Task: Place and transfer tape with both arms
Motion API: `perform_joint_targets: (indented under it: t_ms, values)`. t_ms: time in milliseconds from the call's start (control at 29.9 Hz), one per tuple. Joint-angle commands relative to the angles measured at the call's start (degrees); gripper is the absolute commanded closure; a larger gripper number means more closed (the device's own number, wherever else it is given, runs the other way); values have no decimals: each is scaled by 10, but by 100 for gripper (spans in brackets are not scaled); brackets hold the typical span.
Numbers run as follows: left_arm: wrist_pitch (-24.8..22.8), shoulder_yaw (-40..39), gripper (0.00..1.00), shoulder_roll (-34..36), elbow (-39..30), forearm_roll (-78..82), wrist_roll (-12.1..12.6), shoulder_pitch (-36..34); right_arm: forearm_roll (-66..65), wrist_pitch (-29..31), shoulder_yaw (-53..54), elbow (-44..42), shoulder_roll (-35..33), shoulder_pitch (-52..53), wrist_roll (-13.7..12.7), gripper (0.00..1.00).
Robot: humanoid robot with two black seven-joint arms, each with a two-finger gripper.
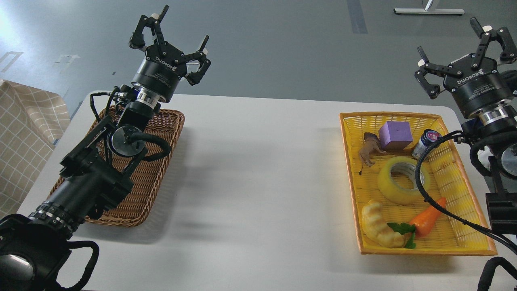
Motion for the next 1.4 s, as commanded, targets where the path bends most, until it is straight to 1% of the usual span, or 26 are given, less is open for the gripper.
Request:
perform_joint_targets:
  t_ms: [0,234,1370]
  values:
    - [0,0,2,0,-1,0,-2,0,0,0,0,0,0,-1,0,0]
    - [0,0,2,1,-1,0,1,0,0,0,0,0,0,-1,0,0]
    - [0,-1,2,1,-4,-1,-2,-2,0,0,0,1,0,-1,0,0]
